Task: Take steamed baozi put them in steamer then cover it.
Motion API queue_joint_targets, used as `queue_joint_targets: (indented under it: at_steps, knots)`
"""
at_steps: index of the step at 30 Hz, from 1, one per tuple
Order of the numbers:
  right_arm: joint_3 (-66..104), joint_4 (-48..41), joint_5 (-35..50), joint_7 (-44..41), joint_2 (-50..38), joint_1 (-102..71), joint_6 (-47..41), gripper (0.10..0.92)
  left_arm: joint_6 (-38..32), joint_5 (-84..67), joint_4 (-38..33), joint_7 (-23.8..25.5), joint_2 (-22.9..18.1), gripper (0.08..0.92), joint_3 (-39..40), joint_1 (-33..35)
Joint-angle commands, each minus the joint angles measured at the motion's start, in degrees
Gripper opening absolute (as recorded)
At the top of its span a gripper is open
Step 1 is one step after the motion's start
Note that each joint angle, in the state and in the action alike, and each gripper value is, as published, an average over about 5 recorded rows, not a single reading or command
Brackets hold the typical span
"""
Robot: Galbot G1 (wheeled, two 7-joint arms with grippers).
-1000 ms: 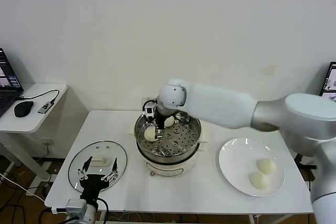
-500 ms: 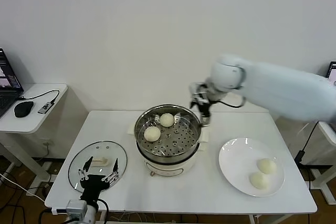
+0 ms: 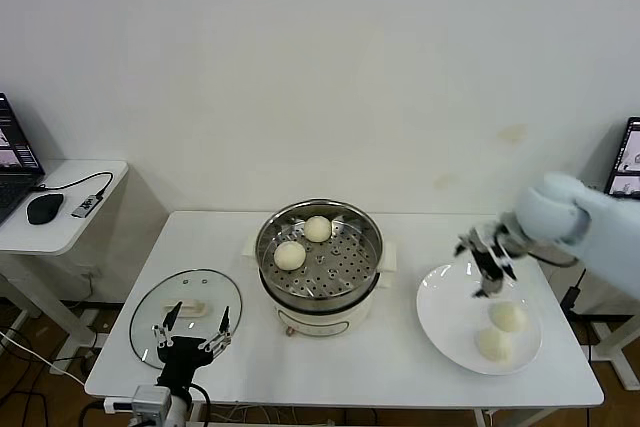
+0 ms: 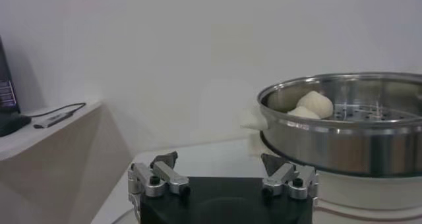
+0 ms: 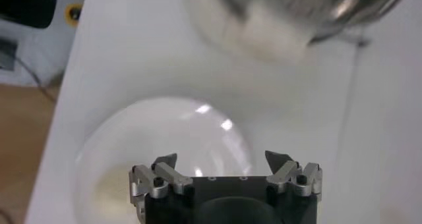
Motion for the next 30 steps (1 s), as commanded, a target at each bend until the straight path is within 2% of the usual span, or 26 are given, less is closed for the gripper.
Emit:
queue_joint_targets:
  at_steps: [1, 12, 30]
  knots:
    - [15.2, 2.8, -7.1, -0.1, -10.3, -24.2, 2.4, 0.823, 0.1, 0.7, 0.2, 0.1, -0.2, 0.823, 0.3, 0.1]
    - [21.9, -0.9, -9.9, 1.0, -5.5, -33.2, 2.4, 0.823, 0.1, 0.8, 0.0, 0.1, -0.5, 0.823, 0.2, 0.4]
    - [20.7, -7.1, -12.4, 3.1, 1.3, -33.2, 2.2, 0.816, 0.0, 1.2, 0.2, -0.1, -0.7, 0.823, 0.1, 0.2]
